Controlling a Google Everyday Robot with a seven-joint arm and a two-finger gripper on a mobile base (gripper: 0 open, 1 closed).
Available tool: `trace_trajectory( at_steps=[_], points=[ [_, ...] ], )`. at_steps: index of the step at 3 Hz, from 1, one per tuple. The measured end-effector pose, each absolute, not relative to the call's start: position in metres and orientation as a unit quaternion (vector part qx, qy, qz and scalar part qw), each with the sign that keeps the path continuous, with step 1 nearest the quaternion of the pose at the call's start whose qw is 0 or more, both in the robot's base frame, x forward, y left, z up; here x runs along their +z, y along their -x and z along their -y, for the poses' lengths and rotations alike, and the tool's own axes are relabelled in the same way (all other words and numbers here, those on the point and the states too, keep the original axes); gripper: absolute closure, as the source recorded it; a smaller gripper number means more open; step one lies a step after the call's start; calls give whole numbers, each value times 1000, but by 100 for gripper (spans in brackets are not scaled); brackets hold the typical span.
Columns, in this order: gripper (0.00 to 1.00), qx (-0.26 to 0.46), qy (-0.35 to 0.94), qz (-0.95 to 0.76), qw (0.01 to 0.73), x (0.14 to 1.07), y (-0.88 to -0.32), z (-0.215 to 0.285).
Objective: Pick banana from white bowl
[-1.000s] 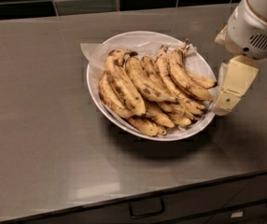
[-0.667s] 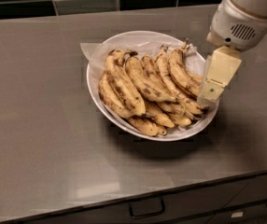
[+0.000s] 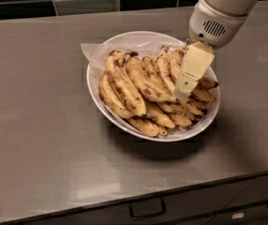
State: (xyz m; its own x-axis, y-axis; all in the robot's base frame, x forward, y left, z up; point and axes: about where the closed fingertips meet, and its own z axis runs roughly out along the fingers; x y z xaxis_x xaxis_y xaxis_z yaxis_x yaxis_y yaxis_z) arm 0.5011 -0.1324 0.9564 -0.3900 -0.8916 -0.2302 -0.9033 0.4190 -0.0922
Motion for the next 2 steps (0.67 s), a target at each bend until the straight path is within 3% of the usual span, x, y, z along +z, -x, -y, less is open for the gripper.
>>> trace_trajectory(
  at_steps=[2],
  points=[
    [42,1,548,-826,131,966,-497,111]
  ],
)
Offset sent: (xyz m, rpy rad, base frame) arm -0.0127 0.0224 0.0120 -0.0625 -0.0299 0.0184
